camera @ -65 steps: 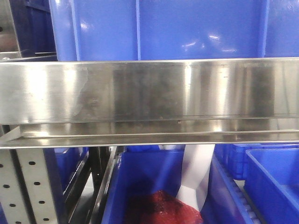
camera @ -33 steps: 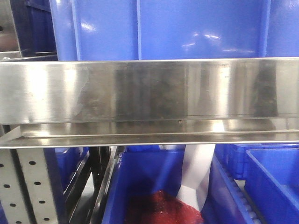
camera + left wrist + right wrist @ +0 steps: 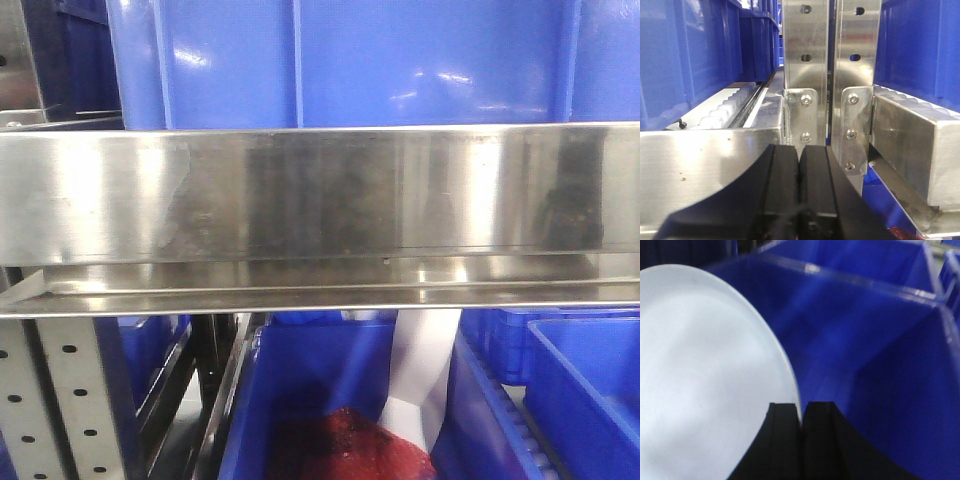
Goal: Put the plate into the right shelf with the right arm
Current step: 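Lower the held plate into a blue bin on the shelf, then open the right gripper to release the plate in the bin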
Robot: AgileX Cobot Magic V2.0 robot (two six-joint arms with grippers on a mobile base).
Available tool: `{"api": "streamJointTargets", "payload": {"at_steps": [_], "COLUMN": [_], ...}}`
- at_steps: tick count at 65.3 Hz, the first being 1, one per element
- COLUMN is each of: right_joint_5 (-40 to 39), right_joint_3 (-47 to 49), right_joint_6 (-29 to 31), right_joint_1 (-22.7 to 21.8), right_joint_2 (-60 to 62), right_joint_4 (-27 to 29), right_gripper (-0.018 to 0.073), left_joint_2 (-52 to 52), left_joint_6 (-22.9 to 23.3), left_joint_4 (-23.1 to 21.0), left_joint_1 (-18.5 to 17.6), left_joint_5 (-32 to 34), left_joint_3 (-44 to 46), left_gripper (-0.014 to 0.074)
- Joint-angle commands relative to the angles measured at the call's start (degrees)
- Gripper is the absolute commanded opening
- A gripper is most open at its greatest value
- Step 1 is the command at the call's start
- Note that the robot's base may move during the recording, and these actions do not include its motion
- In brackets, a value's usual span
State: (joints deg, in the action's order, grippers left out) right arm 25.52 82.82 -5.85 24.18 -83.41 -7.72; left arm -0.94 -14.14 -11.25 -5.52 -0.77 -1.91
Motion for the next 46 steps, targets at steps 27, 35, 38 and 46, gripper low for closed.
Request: {"api": "streamJointTargets", "payload": {"at_steps": [27, 35, 38, 46], "right_joint_5": [-3.7, -3.5, -3.6, -3.2], "right_joint_3": [2.5, 2.5, 2.5, 2.5], "right_joint_6": [0.4, 0.3, 0.3, 0.3], "right_joint_1": [-0.2, -0.2, -0.2, -0.2], "right_joint_2": [2.0, 3.8, 4.9, 9.5], "right_joint_4": [-0.7, -0.7, -0.7, -0.7], "right_gripper": [0.0634, 0.061, 0.0598, 0.051], "left_joint_2": [-0.7, -0.7, -0.7, -0.7], "left_joint_6": [0.1, 0.1, 0.1, 0.1], "left_joint_4": [-0.1, -0.1, -0.1, -0.1], "left_joint_1": [-0.1, -0.1, -0.1, -0.1], "left_joint_5": [5.0, 5.0, 5.0, 5.0], "left_joint_3": [-0.4, -0.4, -0.4, -0.4], "left_gripper": [-0.0047, -0.0047, -0.0047, -0.0047]}}
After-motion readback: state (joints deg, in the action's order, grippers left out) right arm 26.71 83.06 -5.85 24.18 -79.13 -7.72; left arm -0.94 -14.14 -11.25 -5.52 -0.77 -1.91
